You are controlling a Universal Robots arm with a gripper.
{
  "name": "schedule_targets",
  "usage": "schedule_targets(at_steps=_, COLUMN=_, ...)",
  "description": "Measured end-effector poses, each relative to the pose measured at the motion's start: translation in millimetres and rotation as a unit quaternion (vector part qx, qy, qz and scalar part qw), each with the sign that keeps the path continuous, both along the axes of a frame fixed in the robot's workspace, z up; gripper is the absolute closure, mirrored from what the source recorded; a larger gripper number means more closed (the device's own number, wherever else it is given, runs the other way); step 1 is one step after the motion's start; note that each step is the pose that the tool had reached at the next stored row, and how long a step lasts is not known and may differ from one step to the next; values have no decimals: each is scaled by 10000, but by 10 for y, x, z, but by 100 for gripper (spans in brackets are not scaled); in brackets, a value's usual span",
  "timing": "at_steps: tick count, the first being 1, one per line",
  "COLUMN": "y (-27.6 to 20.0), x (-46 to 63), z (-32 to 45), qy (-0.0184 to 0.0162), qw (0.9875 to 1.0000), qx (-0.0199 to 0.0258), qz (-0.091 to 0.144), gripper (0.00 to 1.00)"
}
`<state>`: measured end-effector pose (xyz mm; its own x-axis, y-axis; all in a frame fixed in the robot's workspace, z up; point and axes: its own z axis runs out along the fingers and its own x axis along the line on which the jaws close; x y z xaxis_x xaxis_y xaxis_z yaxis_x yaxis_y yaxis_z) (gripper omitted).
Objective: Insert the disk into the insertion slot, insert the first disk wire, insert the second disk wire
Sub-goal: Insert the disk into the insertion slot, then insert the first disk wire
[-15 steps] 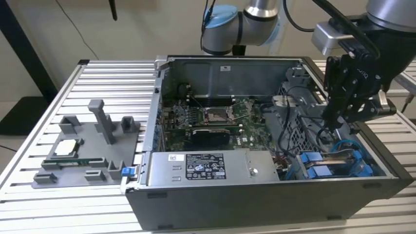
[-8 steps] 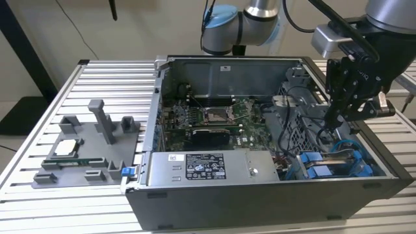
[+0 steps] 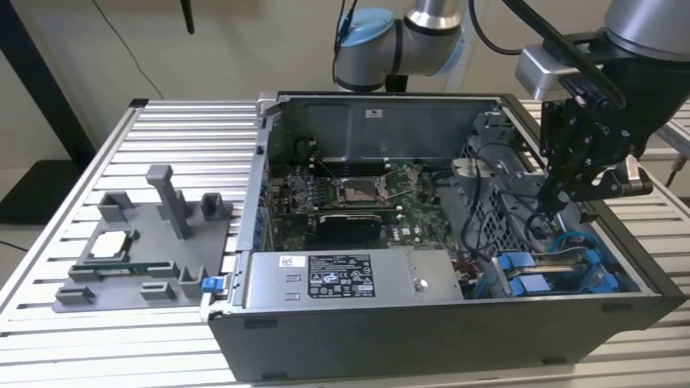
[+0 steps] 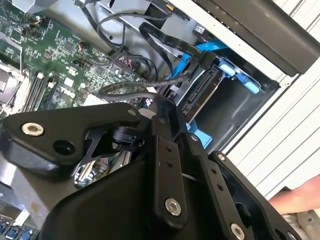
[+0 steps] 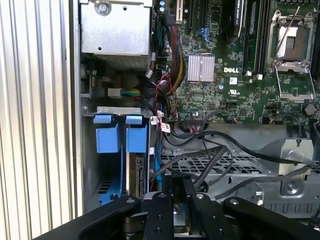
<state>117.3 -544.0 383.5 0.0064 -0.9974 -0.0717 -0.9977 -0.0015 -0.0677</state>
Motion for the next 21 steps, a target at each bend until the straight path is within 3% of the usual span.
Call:
schedule_targets(at_steps=8, y=-29, x=8, z=-5, qy=15, qw=10000, qx=0, qz=0, gripper=100)
schedule_targets(at_steps=16, y=-68, x=24, z=-16, qy=57, qw=10000, qx=-2, qz=0, gripper=100)
schedule_targets(at_steps=21, y=-89, x=40, z=-24, qy=105, qw=9999, qx=-5, qz=0, gripper=100)
